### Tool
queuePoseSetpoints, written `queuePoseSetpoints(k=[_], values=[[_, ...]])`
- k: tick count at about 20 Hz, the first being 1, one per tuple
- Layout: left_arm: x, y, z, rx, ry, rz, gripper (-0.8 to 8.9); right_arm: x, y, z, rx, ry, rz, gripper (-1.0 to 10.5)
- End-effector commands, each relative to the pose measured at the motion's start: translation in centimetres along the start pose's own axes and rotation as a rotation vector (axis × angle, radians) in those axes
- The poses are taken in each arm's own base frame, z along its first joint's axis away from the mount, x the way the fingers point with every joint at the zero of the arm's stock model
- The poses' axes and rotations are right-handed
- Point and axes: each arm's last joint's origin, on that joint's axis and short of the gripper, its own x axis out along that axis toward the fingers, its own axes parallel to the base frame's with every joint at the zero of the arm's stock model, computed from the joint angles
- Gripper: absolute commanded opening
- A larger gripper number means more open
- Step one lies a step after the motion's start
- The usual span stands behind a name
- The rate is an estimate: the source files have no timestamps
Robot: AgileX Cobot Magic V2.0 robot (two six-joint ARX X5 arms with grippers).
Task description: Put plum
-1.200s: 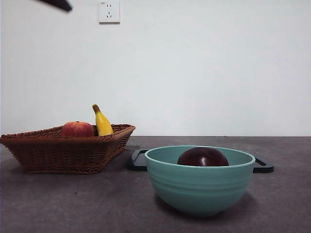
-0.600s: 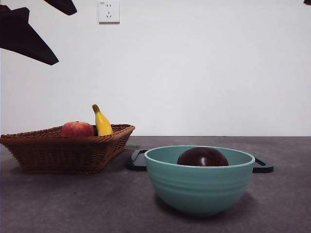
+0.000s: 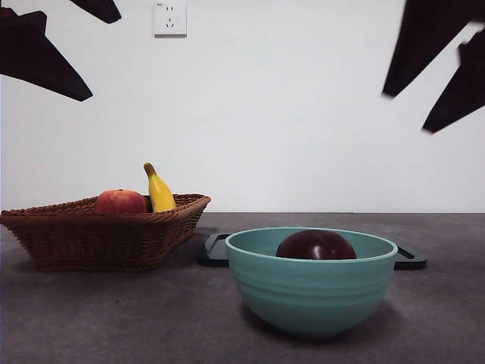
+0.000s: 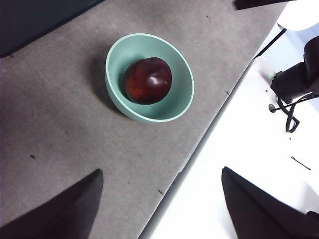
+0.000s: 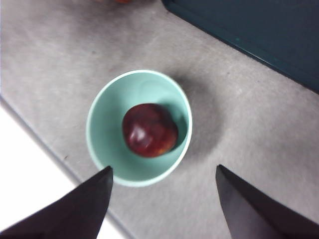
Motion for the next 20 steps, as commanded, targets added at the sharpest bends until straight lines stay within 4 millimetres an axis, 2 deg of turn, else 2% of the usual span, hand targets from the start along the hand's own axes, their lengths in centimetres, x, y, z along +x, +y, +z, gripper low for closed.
queuePoseSetpoints(k=[1, 12, 20], values=[[-0.1, -0.2, 0.3, 0.026, -0.009, -0.006, 3.74, 1.5, 0.0, 1.0, -0.009, 0.014, -0.013, 3.3], [-0.1, -0.2, 0.3, 0.027, -0.009, -0.006, 3.74, 8.8, -0.9, 2.9, -0.047, 0.102, -0.051, 2.9], [-0.1, -0.2, 0.3, 0.026, -0.009, -0.006, 3.74, 11.6, -1.5, 3.2, -0.053, 0.128, -0.071, 2.5]])
